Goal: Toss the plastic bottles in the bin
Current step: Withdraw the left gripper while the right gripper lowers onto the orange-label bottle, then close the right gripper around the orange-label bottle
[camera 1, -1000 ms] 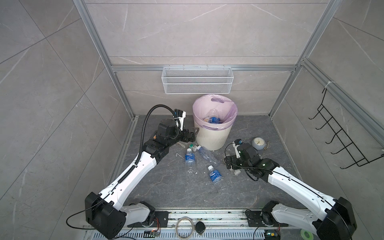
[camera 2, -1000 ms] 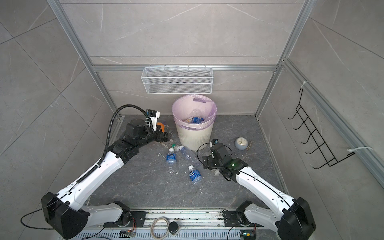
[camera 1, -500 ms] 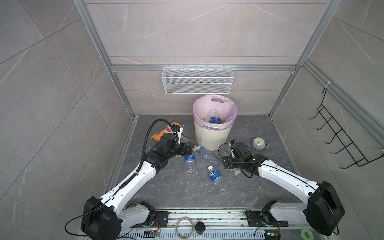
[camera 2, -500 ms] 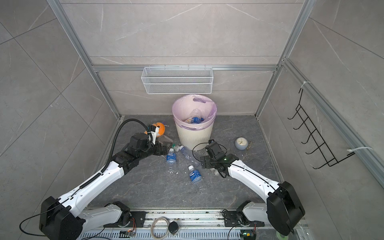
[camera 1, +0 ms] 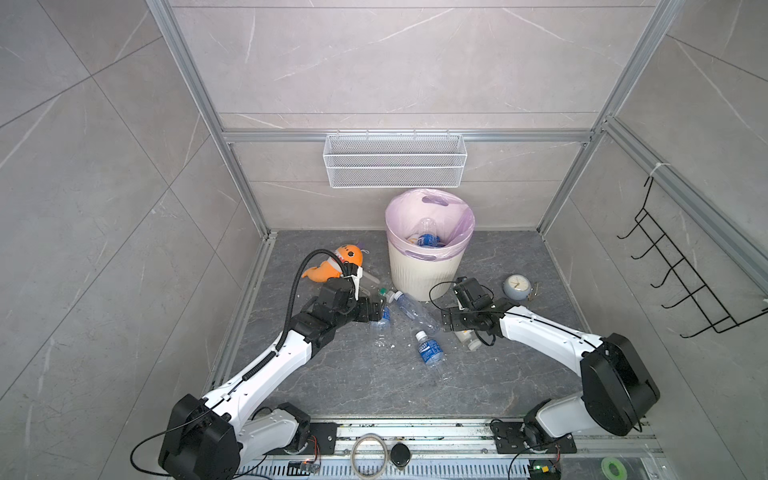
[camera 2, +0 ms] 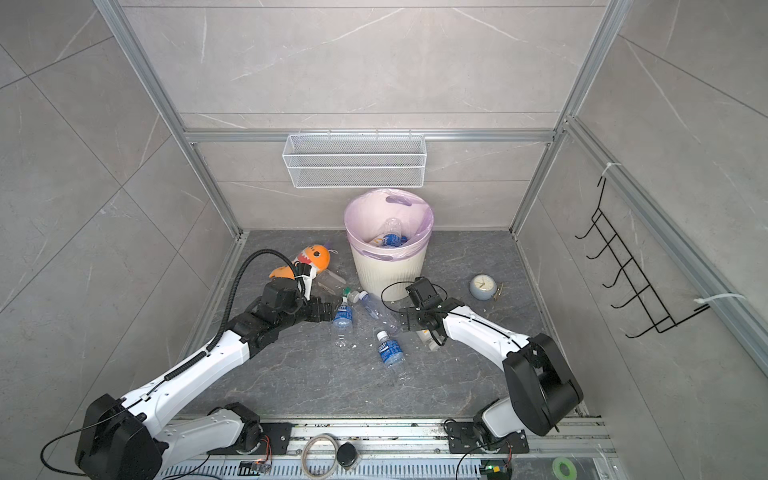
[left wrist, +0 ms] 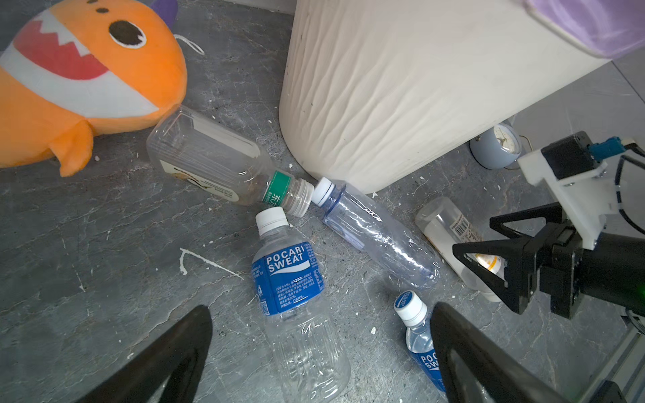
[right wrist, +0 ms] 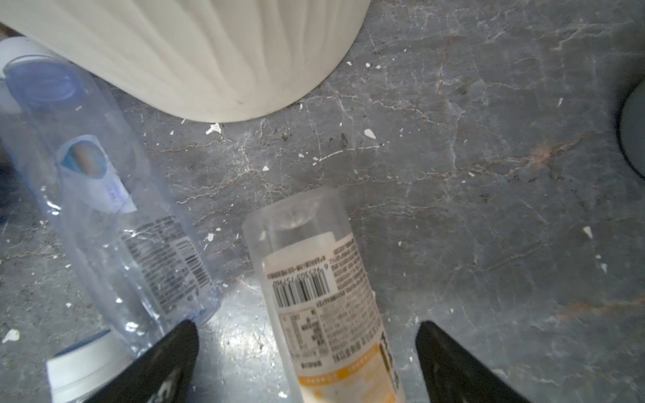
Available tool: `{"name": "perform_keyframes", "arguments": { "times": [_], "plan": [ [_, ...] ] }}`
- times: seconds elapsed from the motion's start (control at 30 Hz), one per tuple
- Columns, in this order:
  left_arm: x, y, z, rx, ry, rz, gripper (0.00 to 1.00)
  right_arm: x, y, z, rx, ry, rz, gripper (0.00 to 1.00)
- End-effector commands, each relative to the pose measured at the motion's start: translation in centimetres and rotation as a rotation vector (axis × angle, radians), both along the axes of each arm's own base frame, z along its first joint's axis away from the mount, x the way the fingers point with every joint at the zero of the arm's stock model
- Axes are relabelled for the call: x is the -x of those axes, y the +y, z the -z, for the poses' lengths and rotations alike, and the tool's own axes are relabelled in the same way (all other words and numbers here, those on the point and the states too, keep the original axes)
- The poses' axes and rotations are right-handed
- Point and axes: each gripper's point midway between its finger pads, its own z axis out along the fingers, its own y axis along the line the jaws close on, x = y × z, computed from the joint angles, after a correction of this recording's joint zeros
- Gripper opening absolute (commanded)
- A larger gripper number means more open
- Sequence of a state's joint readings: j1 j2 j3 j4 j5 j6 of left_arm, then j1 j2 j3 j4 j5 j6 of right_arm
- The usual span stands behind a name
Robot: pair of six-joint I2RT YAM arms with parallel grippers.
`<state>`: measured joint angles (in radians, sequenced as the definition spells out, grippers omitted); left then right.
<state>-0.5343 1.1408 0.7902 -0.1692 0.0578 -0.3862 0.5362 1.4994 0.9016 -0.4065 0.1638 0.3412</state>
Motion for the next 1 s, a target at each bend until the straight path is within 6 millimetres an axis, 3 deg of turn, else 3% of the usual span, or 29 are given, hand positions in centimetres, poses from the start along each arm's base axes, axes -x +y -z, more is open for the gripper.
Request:
{"name": "perform_keyframes", "arguments": {
  "times": [0.0,0.2,0.97],
  "plan": [
    [0.0,-0.3,-1.3,0.048,-0.039,0.001,1.00,-0.9,0.3,0.0,-0.012,-0.004,0.008,0.99],
    [0.5,0.0,-0.2,0.042,-0.018,-0.002,1.00,-1.1,0.0,1.1,0.003,0.019,0.015,0.99],
    [1.7,0.0,2.6,0.050,0.050,0.006,1.00,-0.3,0.2,3.6,-0.004,0.090,0.004,0.81]
  ]
}}
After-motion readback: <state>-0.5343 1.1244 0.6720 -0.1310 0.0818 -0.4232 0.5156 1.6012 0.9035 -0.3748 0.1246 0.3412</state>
